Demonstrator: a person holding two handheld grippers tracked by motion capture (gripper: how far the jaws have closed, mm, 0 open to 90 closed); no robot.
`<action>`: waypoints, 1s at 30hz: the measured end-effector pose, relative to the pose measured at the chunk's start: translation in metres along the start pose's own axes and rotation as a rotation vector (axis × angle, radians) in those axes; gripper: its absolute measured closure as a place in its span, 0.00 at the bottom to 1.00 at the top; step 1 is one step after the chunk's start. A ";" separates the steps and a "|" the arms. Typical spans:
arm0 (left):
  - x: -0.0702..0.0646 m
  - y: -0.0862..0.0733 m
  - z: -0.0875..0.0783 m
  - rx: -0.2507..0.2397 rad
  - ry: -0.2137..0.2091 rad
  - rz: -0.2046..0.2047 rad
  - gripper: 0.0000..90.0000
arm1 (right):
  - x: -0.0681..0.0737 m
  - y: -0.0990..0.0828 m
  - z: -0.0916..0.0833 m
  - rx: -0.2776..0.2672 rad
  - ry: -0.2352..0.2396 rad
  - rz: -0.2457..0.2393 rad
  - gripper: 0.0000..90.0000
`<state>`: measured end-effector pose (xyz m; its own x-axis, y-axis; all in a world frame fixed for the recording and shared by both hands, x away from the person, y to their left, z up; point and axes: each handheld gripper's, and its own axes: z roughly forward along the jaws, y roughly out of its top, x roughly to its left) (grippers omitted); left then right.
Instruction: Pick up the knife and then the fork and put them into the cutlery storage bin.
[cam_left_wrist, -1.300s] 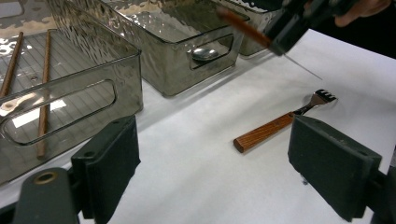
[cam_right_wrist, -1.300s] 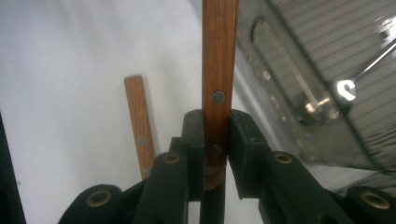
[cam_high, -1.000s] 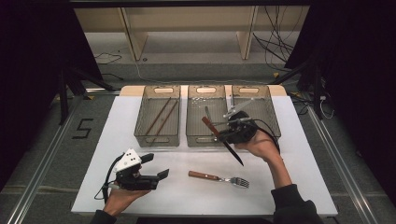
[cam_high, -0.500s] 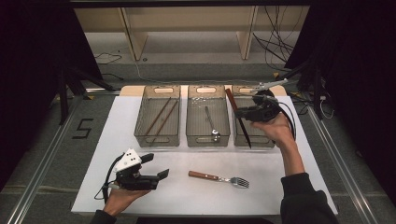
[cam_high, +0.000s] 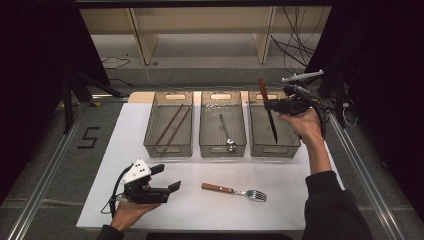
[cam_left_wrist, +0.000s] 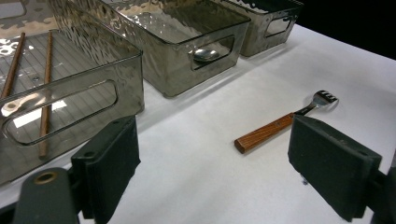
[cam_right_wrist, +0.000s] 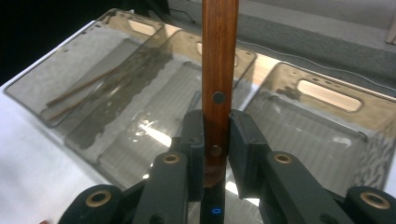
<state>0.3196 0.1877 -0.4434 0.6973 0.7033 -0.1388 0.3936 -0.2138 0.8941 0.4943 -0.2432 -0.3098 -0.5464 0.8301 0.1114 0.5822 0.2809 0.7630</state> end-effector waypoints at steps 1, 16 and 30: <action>0.000 0.000 0.000 -0.001 0.000 0.000 0.18 | -0.002 0.000 0.001 0.001 -0.008 0.004 0.86; 0.000 0.000 0.000 -0.001 -0.001 -0.001 0.18 | -0.032 -0.008 0.018 0.001 -0.114 0.081 0.86; 0.000 0.000 -0.001 -0.008 -0.002 -0.001 0.18 | -0.041 -0.025 0.032 0.016 -0.128 0.135 0.86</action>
<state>0.3192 0.1880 -0.4430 0.6979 0.7023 -0.1400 0.3892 -0.2078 0.8974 0.5214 -0.2684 -0.3536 -0.3818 0.9152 0.1293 0.6556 0.1695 0.7359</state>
